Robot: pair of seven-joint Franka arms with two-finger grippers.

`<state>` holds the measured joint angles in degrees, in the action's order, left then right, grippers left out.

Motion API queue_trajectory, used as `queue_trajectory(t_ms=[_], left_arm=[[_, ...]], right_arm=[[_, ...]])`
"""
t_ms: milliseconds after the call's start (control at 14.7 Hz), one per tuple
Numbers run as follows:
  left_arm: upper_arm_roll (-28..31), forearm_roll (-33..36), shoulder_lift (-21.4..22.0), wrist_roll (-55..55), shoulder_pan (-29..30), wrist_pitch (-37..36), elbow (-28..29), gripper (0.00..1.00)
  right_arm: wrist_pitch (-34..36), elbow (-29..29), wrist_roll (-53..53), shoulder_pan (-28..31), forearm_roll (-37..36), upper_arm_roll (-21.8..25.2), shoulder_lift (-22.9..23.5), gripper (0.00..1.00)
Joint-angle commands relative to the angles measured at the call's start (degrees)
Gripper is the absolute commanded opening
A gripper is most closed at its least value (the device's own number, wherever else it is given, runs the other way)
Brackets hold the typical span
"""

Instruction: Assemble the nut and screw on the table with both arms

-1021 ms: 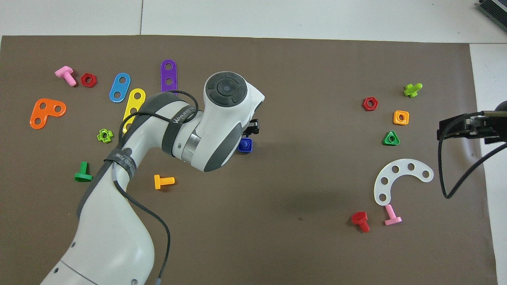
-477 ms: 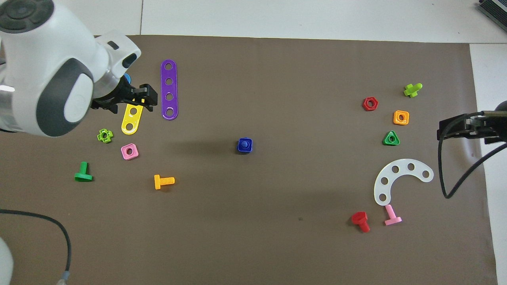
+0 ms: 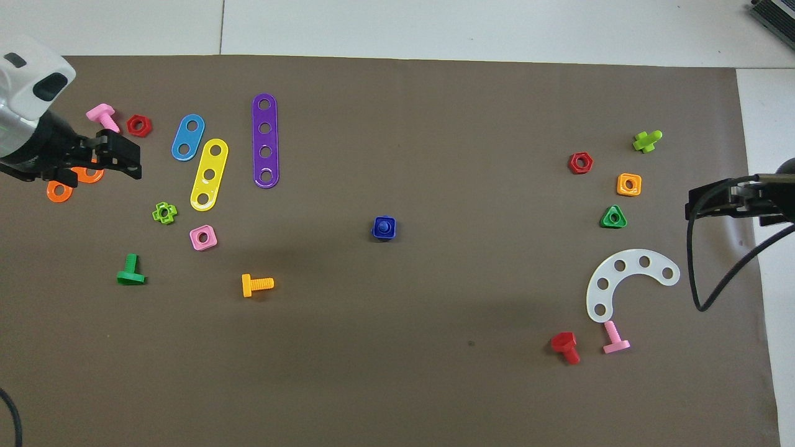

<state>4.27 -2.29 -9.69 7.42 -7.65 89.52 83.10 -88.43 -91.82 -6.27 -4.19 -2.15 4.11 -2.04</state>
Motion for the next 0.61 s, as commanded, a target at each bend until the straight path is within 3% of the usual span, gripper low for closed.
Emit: queue_trajectory(t_ms=[0,340,545], left_arm=[[-0.7,0.8,3.4,-0.1,0.4,-1.2,2.2,1.00],[-0.7,1.5,4.2,-1.6,3.9,-0.1,1.3,1.00],[-2.0,1.7,4.5,-7.8,6.0,1.4,1.9,1.00]], right_arm=[[0.8,-0.1,0.3,0.5,1.6,-0.2,-0.6,1.00],[1.0,-0.1,0.3,0.5,1.8,-0.3,-0.6,1.00],[1.0,-0.2,0.3,0.5,1.9,-0.3,-0.6,1.00]])
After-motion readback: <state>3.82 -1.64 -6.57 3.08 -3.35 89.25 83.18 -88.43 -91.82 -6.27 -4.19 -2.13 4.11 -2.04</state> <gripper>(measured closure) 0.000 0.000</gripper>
